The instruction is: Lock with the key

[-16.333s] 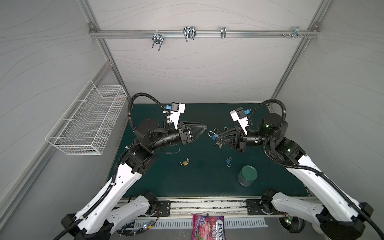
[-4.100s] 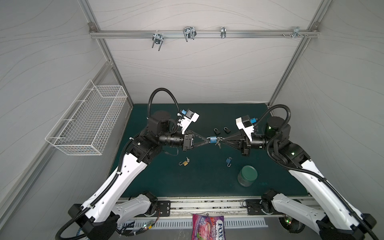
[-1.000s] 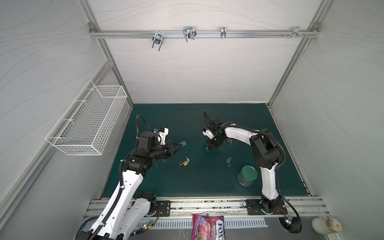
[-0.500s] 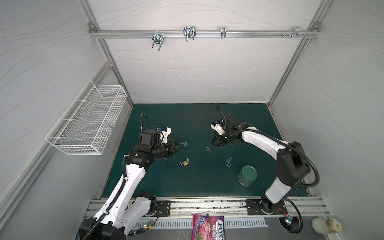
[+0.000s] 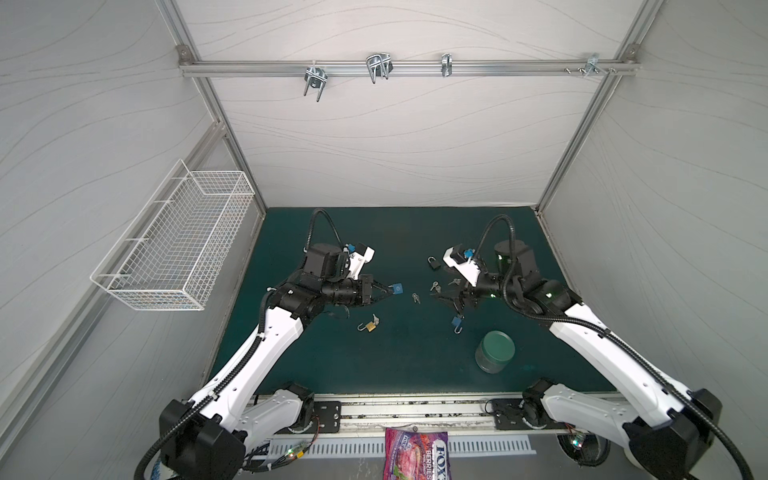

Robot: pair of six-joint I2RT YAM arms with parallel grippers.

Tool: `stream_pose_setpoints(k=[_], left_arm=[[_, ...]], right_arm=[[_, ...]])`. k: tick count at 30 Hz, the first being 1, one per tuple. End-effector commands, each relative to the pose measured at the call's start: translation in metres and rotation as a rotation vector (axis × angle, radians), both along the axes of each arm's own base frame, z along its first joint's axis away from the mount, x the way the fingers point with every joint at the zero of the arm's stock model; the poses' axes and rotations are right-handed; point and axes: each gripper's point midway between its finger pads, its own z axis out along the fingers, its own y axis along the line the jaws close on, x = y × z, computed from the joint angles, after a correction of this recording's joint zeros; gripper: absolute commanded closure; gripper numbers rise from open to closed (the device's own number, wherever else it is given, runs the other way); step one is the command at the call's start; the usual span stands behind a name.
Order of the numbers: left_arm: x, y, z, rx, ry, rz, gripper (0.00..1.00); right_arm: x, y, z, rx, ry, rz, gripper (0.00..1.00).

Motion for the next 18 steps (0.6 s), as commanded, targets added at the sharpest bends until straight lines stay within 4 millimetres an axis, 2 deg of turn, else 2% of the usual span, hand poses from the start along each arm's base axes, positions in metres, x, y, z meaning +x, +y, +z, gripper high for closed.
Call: stream_pose_setpoints(k=[1,8,18], left_arm=[[-0.007,-0.016,0.034,-0.052,-0.113,-0.1,1.0],[-0.019,-0.032,0.035,-0.047,-0.116,-0.178,1.0],[-0.029,-0.043,0.032,-0.023,-0.117,-0.234,1.0]], right_arm=[[-0.026,0.014,0.014,0.004,-0.2,0.198,0.08],[-0.039,0.032,0.009,-0.086,-0.324,0.278,0.15],[-0.035,0.044,0.003,-0.145,-0.358,0.286,0.29]])
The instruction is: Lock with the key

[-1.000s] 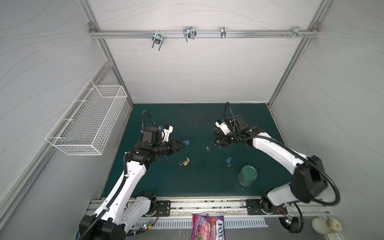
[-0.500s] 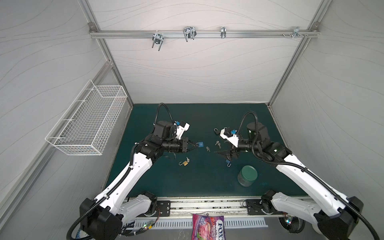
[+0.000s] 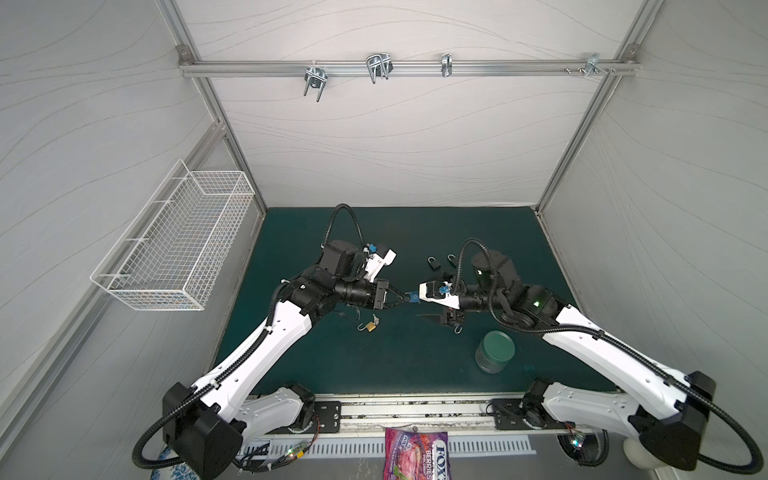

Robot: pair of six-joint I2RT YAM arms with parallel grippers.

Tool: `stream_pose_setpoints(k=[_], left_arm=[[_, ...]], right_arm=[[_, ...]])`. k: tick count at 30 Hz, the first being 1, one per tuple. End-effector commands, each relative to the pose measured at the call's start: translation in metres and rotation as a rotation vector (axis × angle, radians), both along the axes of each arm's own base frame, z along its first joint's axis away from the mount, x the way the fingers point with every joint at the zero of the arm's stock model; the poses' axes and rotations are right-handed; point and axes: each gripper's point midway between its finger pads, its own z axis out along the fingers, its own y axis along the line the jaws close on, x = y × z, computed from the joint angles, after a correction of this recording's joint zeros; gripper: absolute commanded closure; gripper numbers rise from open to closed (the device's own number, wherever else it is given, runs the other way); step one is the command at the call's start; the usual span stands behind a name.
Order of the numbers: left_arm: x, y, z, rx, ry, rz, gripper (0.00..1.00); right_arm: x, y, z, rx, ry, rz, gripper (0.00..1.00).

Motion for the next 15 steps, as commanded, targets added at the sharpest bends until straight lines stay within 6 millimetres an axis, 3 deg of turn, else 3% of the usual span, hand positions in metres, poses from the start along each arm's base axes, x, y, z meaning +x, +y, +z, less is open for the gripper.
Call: stream_pose_setpoints(k=[1,13,15], left_arm=[[-0.002,-0.008,0.021,-0.025,-0.077,-0.044,1.0],[-0.008,-0.015,0.023,-0.016,-0.09,-0.065,1.0],[-0.009,-0.016,0.022,-0.013,-0.089,-0.069,1.0]], right_arm=[[0.001,0.002,0.004,-0.018,-0.045,0.02,0.31],[0.0,0.004,-0.008,-0.038,-0.002,0.02,0.58],[0.0,0.005,-0.009,-0.039,0.005,0.024,0.58]])
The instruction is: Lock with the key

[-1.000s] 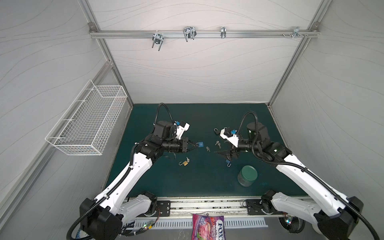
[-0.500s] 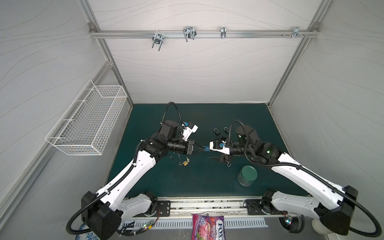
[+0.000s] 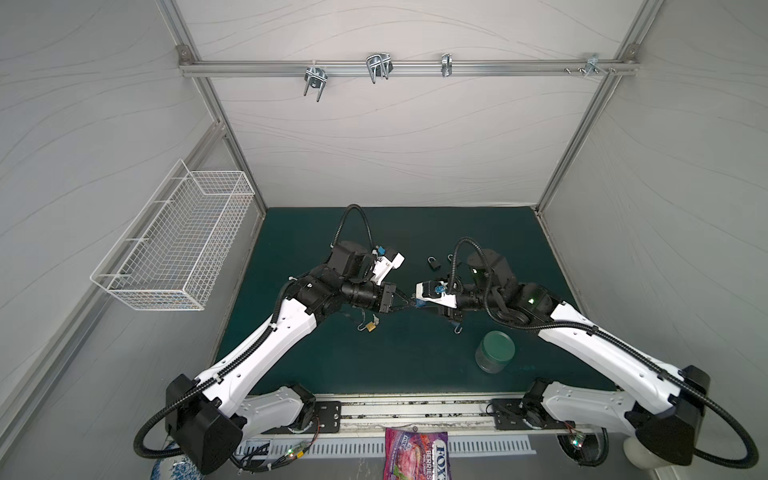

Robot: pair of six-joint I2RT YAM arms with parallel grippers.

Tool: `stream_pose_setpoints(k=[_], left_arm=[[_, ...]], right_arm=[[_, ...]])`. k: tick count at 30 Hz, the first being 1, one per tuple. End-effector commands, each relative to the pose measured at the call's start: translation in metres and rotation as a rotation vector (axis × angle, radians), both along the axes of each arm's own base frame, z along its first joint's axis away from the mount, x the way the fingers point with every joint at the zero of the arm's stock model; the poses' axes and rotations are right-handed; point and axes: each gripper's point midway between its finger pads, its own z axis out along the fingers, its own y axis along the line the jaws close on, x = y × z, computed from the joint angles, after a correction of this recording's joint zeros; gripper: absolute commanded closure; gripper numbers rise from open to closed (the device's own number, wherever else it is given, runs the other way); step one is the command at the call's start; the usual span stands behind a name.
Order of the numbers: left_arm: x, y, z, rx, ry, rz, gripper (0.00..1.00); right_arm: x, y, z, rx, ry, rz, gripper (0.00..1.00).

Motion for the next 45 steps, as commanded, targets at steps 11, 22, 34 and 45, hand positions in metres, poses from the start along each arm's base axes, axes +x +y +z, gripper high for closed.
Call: stream_pose_setpoints(k=[11,22,34,45], left_arm=[[0.0,-0.005,0.022,-0.027,-0.087,-0.027,1.0],[0.026,0.013,0.026,0.061,-0.174,0.144,0.77],[0.071,0.091,-0.034,0.33,-0.142,0.516,0.15],[0.078,0.139,-0.08,0.41,-0.076,0.732,0.04]], right_arm=[[-0.005,0.003,0.001,0.0,0.024,0.021,0.84],[-0.012,0.0,-0.013,0.015,0.128,-0.016,1.0],[0.064,-0.015,-0.053,-0.006,0.384,-0.458,1.0],[0.147,-0.009,-0.122,-0.195,0.502,-0.697,1.0]])
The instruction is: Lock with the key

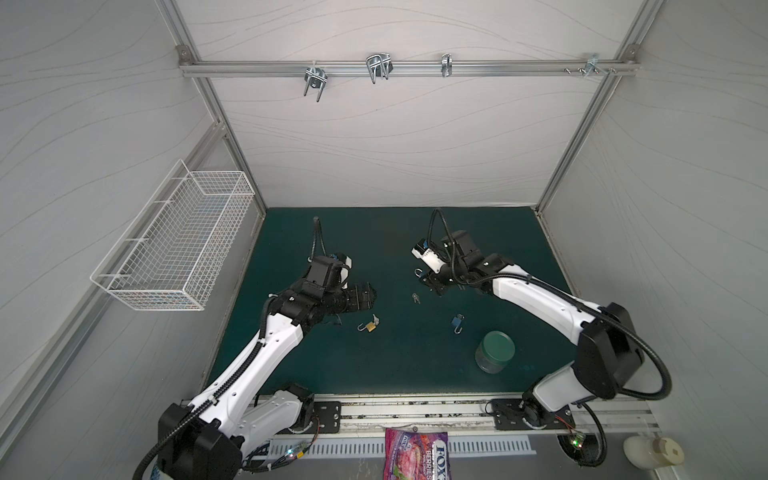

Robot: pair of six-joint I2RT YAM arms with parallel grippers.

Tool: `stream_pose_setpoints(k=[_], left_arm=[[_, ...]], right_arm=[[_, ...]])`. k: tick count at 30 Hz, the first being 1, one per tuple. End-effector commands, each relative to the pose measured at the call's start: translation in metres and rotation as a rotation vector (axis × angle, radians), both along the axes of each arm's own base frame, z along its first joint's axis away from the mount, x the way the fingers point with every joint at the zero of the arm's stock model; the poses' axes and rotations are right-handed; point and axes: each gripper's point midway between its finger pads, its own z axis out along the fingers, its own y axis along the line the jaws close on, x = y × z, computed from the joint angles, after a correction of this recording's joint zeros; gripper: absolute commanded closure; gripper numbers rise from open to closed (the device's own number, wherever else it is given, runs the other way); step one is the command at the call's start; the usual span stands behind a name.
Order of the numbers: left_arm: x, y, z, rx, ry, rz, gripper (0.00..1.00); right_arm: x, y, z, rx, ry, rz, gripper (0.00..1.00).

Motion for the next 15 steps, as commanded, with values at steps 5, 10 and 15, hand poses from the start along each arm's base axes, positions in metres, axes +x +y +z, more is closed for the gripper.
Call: stream_pose_setpoints(k=[5,10,15], left_arm=[[0.008,0.002,0.011,-0.062,-0.063,0.067,0.03],[0.004,0.0,0.003,-0.069,-0.048,0.054,0.03],[0.0,-0.003,0.005,-0.092,-0.039,0.044,0.03]], right_arm=[[0.039,0.012,-0.048,-0.115,0.098,-0.066,1.0],[0.061,0.023,-0.078,-0.147,0.136,-0.069,1.0],[0.076,0.022,-0.101,-0.193,0.145,-0.077,1.0]])
